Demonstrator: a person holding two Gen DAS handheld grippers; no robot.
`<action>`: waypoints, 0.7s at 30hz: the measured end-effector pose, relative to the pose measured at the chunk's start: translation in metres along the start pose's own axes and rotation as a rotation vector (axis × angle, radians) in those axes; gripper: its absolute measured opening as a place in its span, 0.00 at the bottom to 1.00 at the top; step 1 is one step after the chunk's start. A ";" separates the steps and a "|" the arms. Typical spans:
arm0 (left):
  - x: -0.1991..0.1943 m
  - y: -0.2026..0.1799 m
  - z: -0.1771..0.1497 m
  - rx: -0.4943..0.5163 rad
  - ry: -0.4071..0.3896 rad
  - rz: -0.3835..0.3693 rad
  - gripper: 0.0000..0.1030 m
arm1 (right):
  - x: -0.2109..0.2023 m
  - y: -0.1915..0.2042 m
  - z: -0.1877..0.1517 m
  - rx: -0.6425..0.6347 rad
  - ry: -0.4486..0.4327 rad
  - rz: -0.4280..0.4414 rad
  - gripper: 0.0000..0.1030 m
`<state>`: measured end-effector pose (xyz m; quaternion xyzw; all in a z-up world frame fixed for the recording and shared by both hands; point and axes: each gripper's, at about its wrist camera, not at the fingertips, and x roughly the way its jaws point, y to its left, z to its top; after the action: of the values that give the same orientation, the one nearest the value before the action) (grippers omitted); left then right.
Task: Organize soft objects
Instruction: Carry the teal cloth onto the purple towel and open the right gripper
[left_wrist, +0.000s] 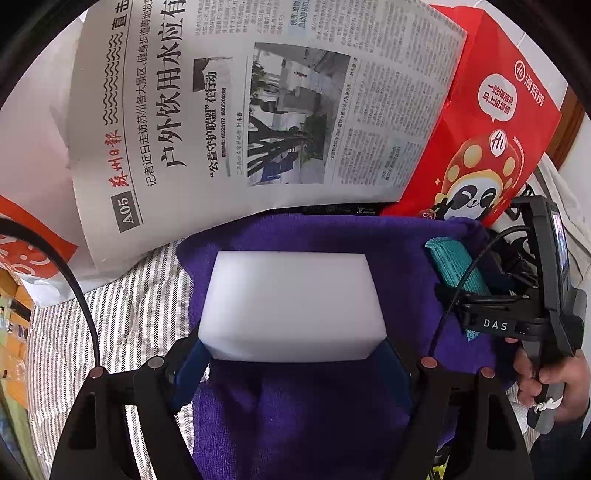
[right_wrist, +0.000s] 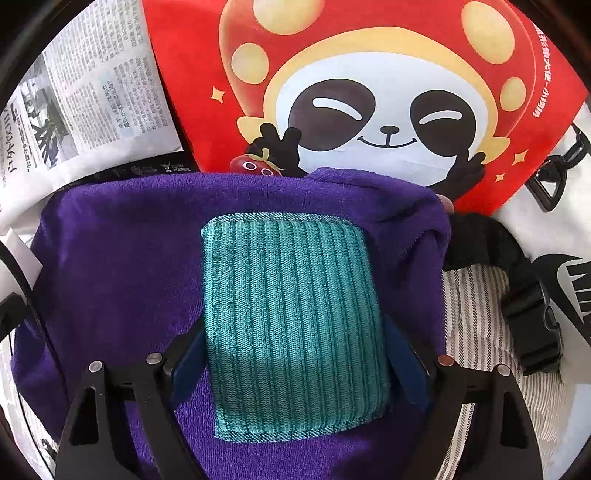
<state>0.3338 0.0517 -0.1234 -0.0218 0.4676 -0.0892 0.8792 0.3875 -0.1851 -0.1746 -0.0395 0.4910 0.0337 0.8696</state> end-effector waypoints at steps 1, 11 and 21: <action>-0.001 0.001 0.000 -0.002 0.001 -0.003 0.77 | 0.000 0.001 0.000 -0.003 0.000 -0.002 0.85; 0.007 0.000 -0.003 0.004 0.013 0.012 0.78 | 0.011 0.006 -0.007 -0.033 0.043 0.025 0.90; 0.019 -0.007 -0.003 0.024 0.014 0.037 0.78 | -0.018 0.017 -0.015 -0.083 -0.014 0.042 0.93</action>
<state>0.3403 0.0413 -0.1397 -0.0020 0.4729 -0.0788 0.8776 0.3639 -0.1696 -0.1678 -0.0652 0.4837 0.0724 0.8698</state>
